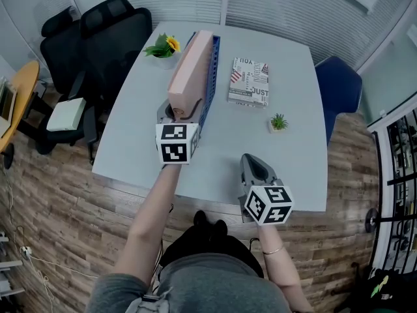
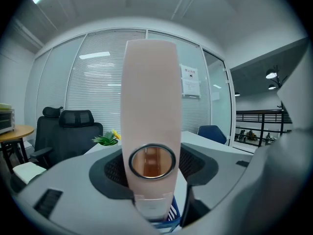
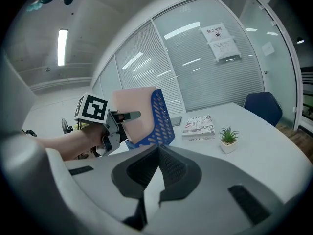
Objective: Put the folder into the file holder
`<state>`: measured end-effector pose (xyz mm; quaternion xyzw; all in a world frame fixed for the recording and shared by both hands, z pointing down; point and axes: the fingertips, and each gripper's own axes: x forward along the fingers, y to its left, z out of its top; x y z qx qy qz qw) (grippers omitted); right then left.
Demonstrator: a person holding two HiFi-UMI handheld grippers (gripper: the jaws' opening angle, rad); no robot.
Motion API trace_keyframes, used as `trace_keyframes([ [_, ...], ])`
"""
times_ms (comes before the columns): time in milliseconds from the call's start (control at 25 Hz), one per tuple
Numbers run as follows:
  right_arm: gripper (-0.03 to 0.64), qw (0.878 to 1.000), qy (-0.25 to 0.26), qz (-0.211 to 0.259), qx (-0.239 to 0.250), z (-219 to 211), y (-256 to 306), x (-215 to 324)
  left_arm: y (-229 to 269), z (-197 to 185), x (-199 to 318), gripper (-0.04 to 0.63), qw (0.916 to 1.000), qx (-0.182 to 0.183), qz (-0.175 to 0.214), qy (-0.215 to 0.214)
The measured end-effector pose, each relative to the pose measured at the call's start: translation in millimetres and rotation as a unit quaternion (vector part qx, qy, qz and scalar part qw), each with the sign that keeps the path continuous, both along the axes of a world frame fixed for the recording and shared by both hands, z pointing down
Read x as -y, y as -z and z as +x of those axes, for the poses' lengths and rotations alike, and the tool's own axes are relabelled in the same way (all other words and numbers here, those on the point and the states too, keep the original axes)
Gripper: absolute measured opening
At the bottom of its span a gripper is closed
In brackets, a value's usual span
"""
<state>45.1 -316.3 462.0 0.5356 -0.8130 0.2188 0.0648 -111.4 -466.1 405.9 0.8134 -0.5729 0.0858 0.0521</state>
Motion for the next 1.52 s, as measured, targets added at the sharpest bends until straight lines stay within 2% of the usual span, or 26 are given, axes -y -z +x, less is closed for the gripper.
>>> trace_keyframes([
  [840, 0.006, 0.998, 0.055, 0.017, 0.01, -18, 9, -13, 33, -48, -86, 0.259, 0.9962, -0.065, 0.022, 0.053],
  [1520, 0.006, 0.996, 0.08, 0.035, -0.003, -24, 18, -22, -4, -51, -150, 0.099, 0.9954, -0.054, -0.017, 0.077],
])
